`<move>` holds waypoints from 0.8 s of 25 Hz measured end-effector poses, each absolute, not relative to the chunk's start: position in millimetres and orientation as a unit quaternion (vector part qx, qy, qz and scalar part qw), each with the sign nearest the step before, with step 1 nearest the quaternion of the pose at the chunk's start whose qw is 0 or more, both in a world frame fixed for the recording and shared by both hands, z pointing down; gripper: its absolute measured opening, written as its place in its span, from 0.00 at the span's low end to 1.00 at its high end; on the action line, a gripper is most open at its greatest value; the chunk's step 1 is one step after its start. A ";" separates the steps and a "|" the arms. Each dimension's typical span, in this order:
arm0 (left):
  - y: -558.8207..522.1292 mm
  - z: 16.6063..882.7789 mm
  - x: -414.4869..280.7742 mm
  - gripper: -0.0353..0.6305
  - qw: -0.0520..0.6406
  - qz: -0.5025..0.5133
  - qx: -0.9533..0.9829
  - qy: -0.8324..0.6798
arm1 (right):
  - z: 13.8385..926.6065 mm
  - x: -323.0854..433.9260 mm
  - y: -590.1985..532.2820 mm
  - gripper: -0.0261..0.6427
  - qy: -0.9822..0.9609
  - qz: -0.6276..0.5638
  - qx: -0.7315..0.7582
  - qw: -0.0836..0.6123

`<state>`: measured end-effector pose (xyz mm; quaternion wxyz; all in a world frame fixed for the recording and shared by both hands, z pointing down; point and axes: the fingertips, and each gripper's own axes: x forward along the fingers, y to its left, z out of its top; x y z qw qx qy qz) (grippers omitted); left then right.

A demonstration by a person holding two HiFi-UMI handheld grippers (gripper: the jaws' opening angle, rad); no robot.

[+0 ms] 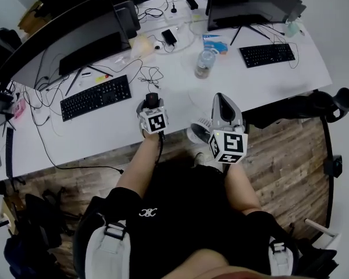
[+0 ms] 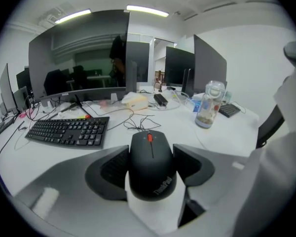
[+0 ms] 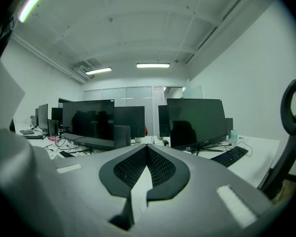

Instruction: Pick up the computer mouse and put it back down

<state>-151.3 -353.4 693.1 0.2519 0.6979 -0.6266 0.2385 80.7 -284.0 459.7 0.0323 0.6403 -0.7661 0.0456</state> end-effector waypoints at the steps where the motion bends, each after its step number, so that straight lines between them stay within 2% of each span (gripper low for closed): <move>1: -351.5 686.6 -151.3 0.54 0.246 0.236 0.703 -0.624 | 459.6 75.8 -284.6 0.04 -0.769 0.047 0.637 0.029; 20: -335.3 535.2 -175.4 0.54 0.118 0.131 0.755 -0.632 | 447.1 -5.0 -298.6 0.04 -0.813 0.049 0.580 -0.013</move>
